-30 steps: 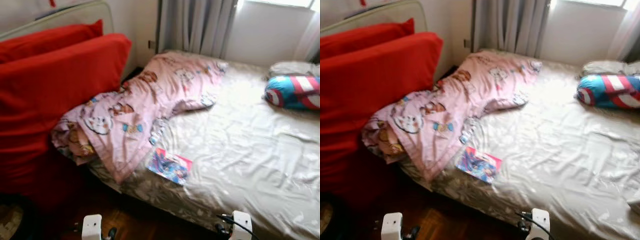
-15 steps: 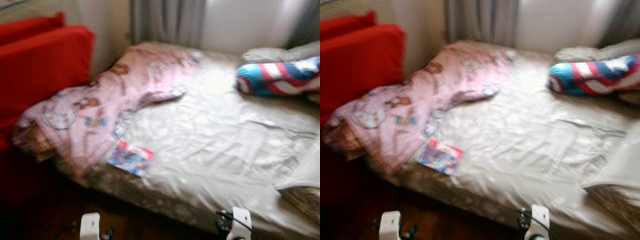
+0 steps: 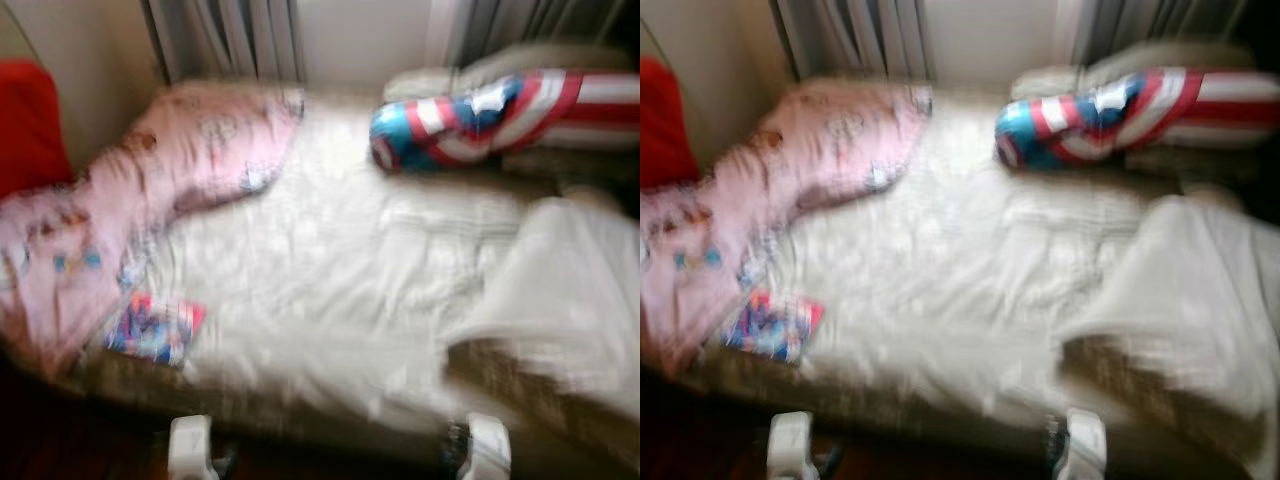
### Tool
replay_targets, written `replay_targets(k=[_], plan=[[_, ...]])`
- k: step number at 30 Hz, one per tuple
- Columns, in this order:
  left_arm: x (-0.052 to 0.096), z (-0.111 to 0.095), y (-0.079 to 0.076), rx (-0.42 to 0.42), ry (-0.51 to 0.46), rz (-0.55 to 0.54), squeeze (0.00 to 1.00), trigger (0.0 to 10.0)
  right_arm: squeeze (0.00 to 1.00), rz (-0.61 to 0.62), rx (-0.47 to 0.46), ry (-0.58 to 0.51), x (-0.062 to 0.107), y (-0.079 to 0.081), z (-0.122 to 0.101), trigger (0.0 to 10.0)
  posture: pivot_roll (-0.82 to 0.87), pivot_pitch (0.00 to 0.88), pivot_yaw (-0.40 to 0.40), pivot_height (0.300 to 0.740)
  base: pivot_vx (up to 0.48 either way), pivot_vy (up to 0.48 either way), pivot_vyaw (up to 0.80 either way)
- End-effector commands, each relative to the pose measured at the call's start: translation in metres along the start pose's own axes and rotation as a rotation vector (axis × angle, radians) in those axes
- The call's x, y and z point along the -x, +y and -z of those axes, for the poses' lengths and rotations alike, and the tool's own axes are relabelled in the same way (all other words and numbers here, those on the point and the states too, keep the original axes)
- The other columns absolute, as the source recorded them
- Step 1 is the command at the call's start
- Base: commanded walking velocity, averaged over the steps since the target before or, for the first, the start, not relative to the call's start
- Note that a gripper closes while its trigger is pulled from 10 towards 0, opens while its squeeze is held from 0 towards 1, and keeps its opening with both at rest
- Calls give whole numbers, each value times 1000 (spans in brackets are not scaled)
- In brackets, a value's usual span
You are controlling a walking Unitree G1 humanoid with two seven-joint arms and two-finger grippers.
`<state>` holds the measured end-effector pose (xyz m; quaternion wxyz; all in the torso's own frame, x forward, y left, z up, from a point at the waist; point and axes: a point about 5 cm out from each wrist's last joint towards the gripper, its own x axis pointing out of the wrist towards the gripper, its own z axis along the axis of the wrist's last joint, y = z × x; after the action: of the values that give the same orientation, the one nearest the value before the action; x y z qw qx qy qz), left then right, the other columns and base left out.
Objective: Clean up the room
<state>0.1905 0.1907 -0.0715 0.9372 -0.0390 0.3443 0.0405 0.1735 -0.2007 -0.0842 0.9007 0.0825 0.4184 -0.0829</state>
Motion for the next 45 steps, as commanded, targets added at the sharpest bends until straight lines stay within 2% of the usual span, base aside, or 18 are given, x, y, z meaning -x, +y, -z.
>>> replay_targets(k=[1,15,33,45], plan=[[4,10,8,-8,35,-18,0,10000,0,-10,-3,-21,-2,5,-5,10000,-14,86,-14,740,0,-428,0],[5,10,9,-10,37,-19,0,10000,0,-7,-5,-12,-2,5,-4,10000,-14,79,-12,740,0,-423,0],[6,12,11,-3,40,-29,0,10000,0,-11,-4,-3,-1,6,-2,10000,-16,63,-4,740,0,0,-763],[5,10,12,7,42,-36,0,10000,0,-18,5,-24,-2,7,-5,10000,-17,80,-5,740,0,0,0]])
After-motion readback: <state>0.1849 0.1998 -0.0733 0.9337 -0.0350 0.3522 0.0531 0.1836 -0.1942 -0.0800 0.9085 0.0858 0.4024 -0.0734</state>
